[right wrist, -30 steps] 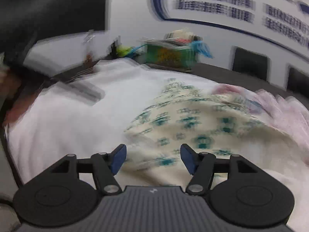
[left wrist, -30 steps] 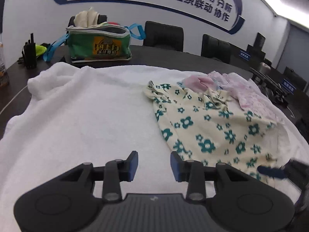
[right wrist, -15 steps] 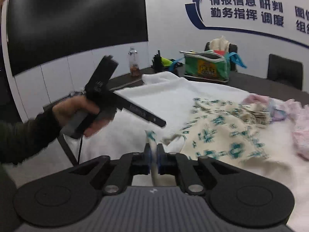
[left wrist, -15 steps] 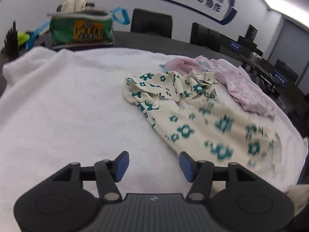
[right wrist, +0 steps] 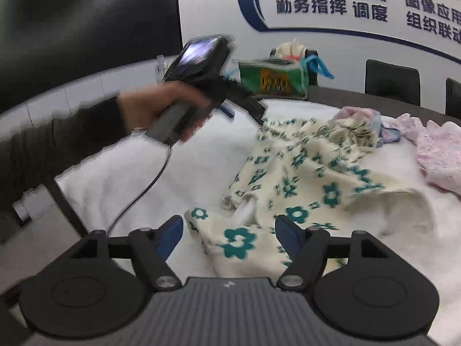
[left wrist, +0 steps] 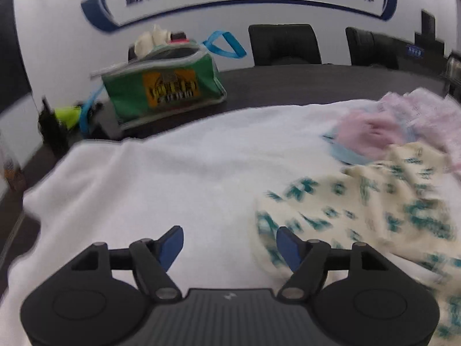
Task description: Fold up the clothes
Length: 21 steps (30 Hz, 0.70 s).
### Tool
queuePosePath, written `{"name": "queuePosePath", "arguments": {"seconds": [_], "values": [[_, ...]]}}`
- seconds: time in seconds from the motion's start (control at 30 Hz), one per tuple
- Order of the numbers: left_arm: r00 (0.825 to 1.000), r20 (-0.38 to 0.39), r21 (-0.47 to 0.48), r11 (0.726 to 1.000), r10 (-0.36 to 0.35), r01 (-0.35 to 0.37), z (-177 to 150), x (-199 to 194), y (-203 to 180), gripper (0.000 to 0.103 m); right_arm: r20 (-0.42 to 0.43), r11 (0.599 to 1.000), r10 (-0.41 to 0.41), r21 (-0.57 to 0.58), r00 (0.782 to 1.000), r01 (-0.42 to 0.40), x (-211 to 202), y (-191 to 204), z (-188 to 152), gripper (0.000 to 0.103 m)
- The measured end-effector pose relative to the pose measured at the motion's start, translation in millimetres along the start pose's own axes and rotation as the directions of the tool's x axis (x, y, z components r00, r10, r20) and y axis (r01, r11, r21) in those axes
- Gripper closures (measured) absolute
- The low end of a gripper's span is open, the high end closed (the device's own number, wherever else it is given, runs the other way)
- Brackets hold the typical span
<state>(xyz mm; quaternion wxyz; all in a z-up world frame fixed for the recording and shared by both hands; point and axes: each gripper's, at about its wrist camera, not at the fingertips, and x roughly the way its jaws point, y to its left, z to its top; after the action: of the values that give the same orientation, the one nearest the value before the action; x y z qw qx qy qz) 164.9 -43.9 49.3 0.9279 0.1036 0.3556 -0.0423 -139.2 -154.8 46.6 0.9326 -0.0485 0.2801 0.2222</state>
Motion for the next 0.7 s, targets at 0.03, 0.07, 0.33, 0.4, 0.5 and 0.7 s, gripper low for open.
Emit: {"name": "queuePosePath", "arguments": {"seconds": [0.03, 0.07, 0.33, 0.4, 0.5, 0.7], "values": [[1.0, 0.004, 0.034, 0.999, -0.005, 0.005, 2, 9, -2, 0.032, -0.012, 0.999, -0.026, -0.027, 1.0, 0.026, 11, 6, 1, 0.039], [0.999, 0.001, 0.062, 0.997, -0.038, 0.038, 2, 16, -3, 0.033, -0.028, 0.998, -0.049, -0.047, 0.998, 0.048, 18, 10, 0, 0.05], [0.984, 0.011, -0.09, 0.979, -0.18, 0.18, 2, 34, 16, 0.103, -0.121, 0.993, -0.106, 0.041, 0.987, 0.112, 45, -12, 0, 0.097], [0.985, 0.067, -0.15, 0.974, -0.159, 0.167, -1, 19, 33, 0.103, -0.073, 0.987, -0.153, 0.038, 0.986, 0.156, 31, -17, 7, 0.097], [0.973, 0.169, -0.248, 0.949, -0.157, 0.196, -8, -19, 73, 0.103, 0.006, 0.971, -0.239, 0.026, 0.971, 0.239, 6, -28, 22, 0.097], [0.943, 0.332, -0.368, 0.919, -0.012, 0.142, -46, -139, 151, 0.103, 0.16, 0.927, -0.367, -0.022, 0.916, 0.375, -36, -51, 61, 0.098]]}}
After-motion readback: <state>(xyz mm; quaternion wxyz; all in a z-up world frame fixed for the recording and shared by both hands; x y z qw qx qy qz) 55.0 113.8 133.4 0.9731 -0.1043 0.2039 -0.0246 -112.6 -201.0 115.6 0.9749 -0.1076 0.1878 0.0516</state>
